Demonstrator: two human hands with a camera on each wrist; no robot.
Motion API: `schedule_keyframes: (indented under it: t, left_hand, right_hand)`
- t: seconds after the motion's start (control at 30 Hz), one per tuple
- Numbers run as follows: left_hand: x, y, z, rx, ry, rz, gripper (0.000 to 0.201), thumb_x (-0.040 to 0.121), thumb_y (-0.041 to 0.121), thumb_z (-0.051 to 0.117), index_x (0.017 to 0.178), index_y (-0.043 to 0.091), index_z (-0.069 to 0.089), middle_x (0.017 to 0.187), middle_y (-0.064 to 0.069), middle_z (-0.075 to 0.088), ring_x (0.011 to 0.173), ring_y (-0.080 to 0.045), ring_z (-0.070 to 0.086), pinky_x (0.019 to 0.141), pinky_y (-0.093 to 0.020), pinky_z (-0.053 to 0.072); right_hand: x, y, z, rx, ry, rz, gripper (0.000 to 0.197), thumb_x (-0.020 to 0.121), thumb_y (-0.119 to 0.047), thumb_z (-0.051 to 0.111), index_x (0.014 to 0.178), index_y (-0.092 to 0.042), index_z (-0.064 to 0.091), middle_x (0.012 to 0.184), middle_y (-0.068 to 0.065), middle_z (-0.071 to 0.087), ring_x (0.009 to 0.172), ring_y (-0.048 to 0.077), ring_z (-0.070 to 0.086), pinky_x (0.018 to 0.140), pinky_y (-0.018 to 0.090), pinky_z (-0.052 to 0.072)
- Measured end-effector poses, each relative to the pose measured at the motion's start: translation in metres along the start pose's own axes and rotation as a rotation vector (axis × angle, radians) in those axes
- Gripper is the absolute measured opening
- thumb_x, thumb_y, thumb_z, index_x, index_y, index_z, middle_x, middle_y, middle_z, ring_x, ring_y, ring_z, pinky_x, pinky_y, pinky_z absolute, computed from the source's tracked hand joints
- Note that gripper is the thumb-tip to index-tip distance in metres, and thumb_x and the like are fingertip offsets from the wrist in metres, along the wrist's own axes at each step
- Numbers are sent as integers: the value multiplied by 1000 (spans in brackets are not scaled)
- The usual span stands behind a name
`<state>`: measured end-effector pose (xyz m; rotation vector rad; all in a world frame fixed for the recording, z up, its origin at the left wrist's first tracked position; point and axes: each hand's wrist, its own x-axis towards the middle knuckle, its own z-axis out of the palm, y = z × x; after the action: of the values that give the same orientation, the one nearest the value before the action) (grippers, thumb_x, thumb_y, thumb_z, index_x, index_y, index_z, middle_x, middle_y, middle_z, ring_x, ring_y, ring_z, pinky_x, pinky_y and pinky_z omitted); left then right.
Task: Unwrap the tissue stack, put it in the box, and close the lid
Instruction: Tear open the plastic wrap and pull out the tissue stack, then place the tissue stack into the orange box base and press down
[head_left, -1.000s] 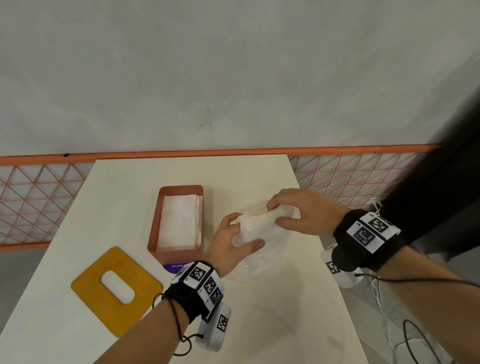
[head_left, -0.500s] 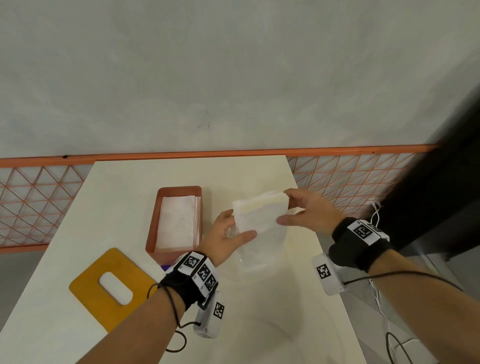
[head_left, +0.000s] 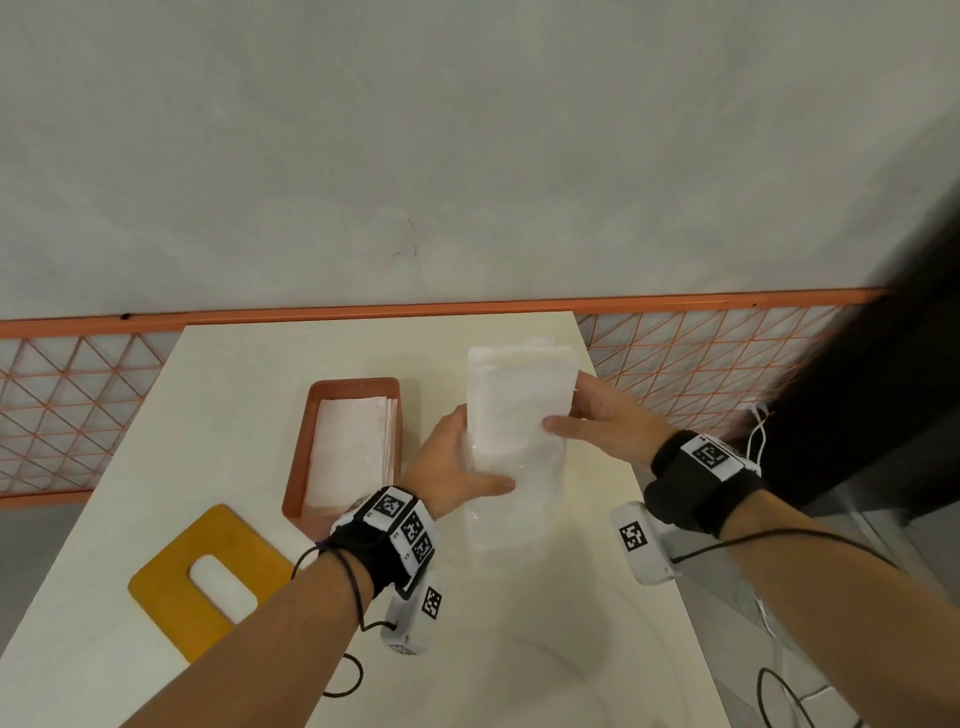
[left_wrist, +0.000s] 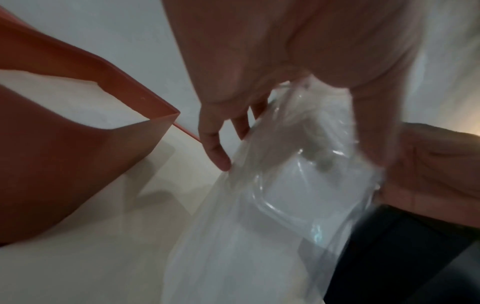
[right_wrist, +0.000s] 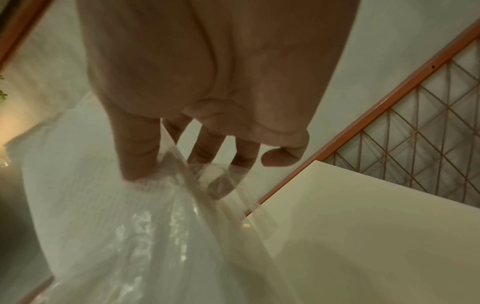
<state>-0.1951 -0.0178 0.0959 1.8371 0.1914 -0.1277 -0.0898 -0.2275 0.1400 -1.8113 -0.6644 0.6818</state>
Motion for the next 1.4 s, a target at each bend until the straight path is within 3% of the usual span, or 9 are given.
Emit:
schedule_keyframes:
  t: [0.27,0.37,0.67,0.73,0.83,0.93,1.03,1.17,1.4]
  left_hand:
    - [44,4,-5,-13,-87,-65,79,64,36,87,132,36,46,122,14,66,107,-7,65,93,-36,54]
    - [57,1,-4,36,-141,-133,77,66,41,86,129,44,43,117,19,65,96,-9,65,74,-30,55]
    - [98,-25,2,202,-254,-262,71,63,30,88,116,49,45,98,21,65,83,-5,63,64,-26,52]
    - [106,-31,4,284,-237,-274,72,56,41,91,117,41,51,102,15,67,89,-9,66,71,-27,55]
    - [119,-48,6,388,-189,-307,113,32,67,86,132,32,47,125,3,60,116,-22,59,100,-43,49]
    - [114,-42,3,449,-150,-313,118,46,59,88,146,29,33,146,-2,39,133,-25,44,110,-45,39]
    - [105,-24,-10,335,-18,-243,108,67,58,78,152,28,19,159,-2,19,145,-22,26,118,-43,27]
    - [90,22,-31,-14,208,-50,79,85,47,64,150,29,25,154,3,32,141,-13,31,115,-33,25]
    - [51,90,-30,-422,120,68,54,82,19,75,130,24,51,114,-7,72,103,-25,70,89,-47,57]
  right_hand:
    - [30,10,-22,197,62,130,41,82,0,70,122,-3,63,120,10,70,112,25,66,98,37,53]
    - [44,20,-28,209,46,149,43,85,-4,69,127,-8,59,123,7,69,113,21,66,97,34,53]
    - [86,42,-46,239,149,141,47,89,-6,65,134,-12,52,125,1,66,99,3,68,81,15,55]
    - [96,42,-50,270,202,122,48,88,-4,65,133,-12,52,123,1,66,99,5,69,88,21,56]
    - [105,39,-57,287,270,89,47,88,-6,67,132,-14,53,120,-1,68,105,12,68,92,28,55]
    - [109,29,-60,297,355,35,46,88,-8,67,132,-13,52,121,0,69,109,14,67,95,32,54]
    - [108,14,-66,260,399,-25,51,86,-16,70,133,-15,50,127,5,65,117,21,62,101,45,50]
    - [92,-13,-62,216,331,-43,52,90,-17,66,137,-16,44,130,3,63,118,21,62,96,44,53]
    - [53,-54,-23,289,168,-34,57,80,-29,72,132,-20,50,124,4,67,111,26,66,92,56,53]
